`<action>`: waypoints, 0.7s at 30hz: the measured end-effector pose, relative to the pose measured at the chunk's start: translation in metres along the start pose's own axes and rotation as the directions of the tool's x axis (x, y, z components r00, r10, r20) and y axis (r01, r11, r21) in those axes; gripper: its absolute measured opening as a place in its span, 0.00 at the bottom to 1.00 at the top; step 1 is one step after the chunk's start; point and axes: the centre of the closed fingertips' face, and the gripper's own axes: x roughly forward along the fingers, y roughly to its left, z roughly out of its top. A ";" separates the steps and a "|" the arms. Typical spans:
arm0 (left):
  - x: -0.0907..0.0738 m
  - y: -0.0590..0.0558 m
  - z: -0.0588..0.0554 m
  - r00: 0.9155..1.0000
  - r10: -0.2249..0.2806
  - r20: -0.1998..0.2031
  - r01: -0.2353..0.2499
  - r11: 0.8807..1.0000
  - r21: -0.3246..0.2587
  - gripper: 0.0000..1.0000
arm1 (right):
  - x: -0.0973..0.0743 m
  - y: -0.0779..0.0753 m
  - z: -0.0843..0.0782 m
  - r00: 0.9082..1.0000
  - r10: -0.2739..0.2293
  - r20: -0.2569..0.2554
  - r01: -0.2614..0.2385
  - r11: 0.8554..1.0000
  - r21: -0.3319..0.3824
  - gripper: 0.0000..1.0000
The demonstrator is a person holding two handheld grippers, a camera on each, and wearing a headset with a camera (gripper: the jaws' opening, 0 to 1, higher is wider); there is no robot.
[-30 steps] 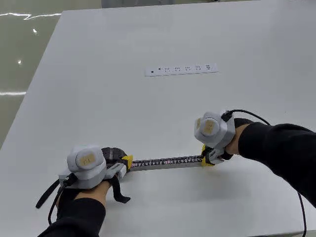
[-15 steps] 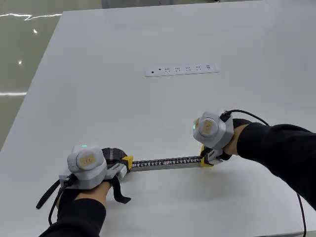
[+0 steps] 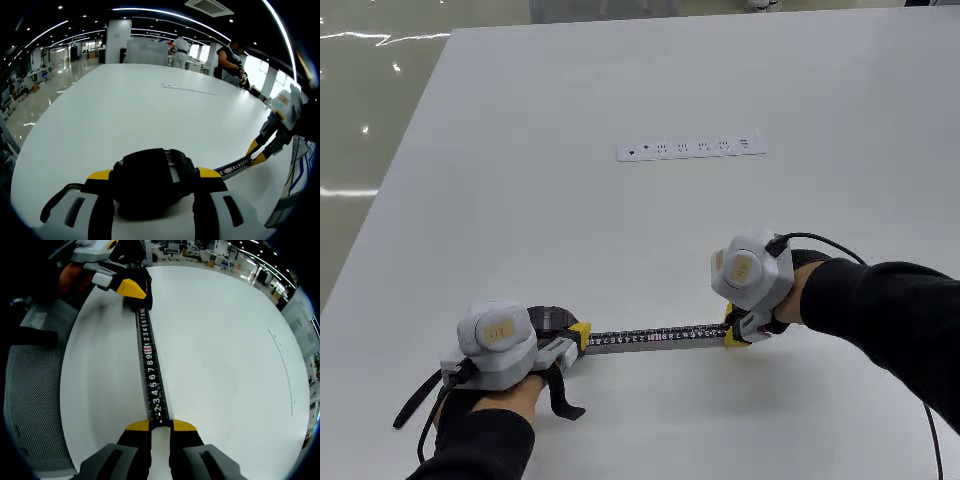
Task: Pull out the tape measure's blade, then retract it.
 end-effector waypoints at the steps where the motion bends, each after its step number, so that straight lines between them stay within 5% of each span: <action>1: 0.000 0.000 0.000 1.000 -0.001 0.000 0.001 1.000 0.000 0.58 | 0.000 0.000 0.000 1.000 0.000 0.001 0.000 1.000 -0.004 0.08; 21: 0.000 0.000 -0.001 1.000 0.001 -0.001 -0.001 1.000 0.000 0.58 | 0.003 0.000 0.006 1.000 0.003 -0.008 -0.003 1.000 -0.016 0.08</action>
